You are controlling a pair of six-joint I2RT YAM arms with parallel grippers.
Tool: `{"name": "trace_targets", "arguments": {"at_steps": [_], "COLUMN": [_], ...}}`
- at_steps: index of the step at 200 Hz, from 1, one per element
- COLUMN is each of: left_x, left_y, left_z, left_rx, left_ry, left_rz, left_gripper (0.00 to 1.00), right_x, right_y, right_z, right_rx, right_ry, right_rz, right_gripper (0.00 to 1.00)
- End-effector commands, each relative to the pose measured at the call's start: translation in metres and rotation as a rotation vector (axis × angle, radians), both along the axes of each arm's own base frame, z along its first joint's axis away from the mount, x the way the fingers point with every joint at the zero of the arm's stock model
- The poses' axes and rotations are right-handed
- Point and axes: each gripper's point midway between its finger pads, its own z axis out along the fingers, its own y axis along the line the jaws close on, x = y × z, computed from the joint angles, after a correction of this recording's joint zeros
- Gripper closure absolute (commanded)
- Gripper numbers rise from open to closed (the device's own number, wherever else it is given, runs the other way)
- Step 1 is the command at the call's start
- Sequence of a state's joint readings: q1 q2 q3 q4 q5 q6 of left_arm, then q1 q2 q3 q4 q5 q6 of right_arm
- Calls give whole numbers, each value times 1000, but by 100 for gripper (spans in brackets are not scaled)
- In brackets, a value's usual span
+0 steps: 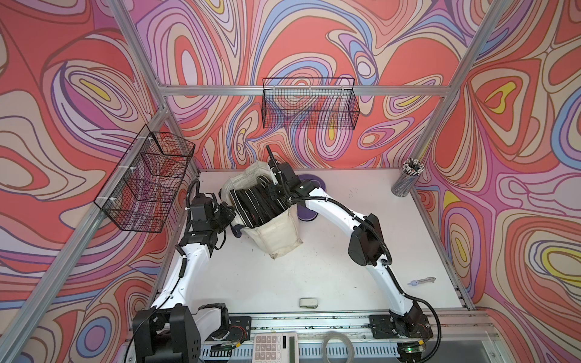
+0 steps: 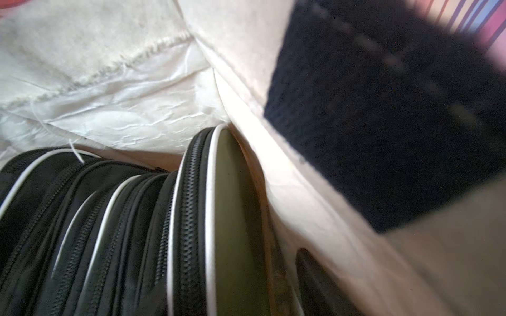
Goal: Remove the ping pong set from the canvas bag
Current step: Pick up the ping pong set from the canvas bag.
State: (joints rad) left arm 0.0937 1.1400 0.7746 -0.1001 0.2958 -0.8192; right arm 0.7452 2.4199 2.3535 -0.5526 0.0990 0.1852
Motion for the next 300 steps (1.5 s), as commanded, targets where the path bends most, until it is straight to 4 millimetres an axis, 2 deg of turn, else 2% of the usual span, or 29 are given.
{"name": "trace_targets", "arguments": {"at_steps": [1, 46, 69, 113, 128, 155, 174, 185, 204, 225, 243, 300], "left_x": [-1, 0, 0, -1, -2, -1, 0, 0, 0, 0, 0, 3], "left_y": [3, 3, 3, 3, 4, 4, 3, 3, 2, 3, 2, 1], "left_z": [0, -1, -2, -1, -1, 0, 1, 0, 1, 1, 2, 2], "left_rx": [3, -5, -5, 0, 4, 6, 2, -1, 0, 4, 0, -2], "left_ry": [-11, -11, -10, -11, -9, -10, -12, -10, -13, -12, -14, -15], "left_rz": [12, 11, 12, 11, 13, 13, 11, 11, 7, 9, 5, -5], "left_gripper": [100, 100, 100, 100, 100, 100, 100, 100, 100, 100, 100, 100], "right_x": [11, 10, 11, 12, 14, 15, 17, 16, 15, 13, 10, -12], "right_y": [-17, -17, -17, -15, -16, -15, -15, -14, -12, -12, -9, 0], "right_z": [45, 51, 52, 29, 21, 15, 13, 11, 11, 22, 40, 115], "right_rx": [58, 69, 71, 42, 32, 23, 16, 11, 17, 36, 59, 132], "right_ry": [-63, -70, -73, -44, -39, -39, -42, -37, -34, -49, -72, -172], "right_rz": [-40, -41, -42, -40, -43, -44, -44, -40, -27, -20, -6, 37], "right_gripper": [37, 36, 40, 42, 46, 63, 82, 100, 100, 100, 100, 100]}}
